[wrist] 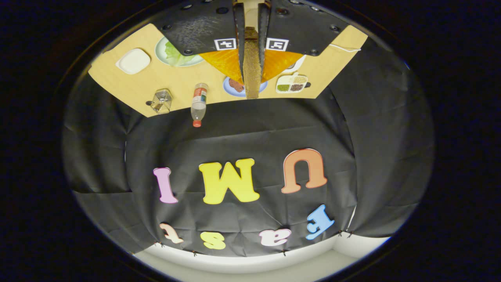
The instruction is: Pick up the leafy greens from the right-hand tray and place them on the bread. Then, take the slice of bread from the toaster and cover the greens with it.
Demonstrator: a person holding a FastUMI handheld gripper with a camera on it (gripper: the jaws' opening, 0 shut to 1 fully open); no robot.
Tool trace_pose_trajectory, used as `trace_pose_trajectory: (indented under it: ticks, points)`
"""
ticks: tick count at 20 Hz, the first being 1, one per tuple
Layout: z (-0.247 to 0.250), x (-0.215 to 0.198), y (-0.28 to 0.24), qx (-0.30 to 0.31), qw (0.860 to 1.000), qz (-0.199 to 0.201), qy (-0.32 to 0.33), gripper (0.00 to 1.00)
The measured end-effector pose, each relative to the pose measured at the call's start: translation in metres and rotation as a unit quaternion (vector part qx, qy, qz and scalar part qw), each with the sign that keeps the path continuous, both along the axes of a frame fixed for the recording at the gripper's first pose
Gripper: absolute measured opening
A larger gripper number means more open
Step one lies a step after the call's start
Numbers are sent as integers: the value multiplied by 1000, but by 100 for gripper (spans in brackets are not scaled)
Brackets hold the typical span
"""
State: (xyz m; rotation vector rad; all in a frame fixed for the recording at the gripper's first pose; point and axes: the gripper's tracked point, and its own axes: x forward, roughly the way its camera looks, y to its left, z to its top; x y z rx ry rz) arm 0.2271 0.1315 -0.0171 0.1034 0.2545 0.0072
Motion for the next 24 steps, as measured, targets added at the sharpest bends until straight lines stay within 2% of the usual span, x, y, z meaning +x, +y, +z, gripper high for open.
trace_pose_trajectory:
  ticks: [4, 8, 11, 12, 16, 24]
  points:
    - [-32, 15, -42, 12, 999, -32, 23, 13]
    - [-69, 32, -75, 20, 998, -44, 49, 13]
    - [-86, 45, -90, 30, 997, -42, 52, 13]
    - [-90, 49, -89, 41, 997, -30, 53, 13]
    - [-117, 61, -113, 54, 996, -37, 60, 13]
    - [-160, 70, -149, 129, 987, -43, 83, 14]
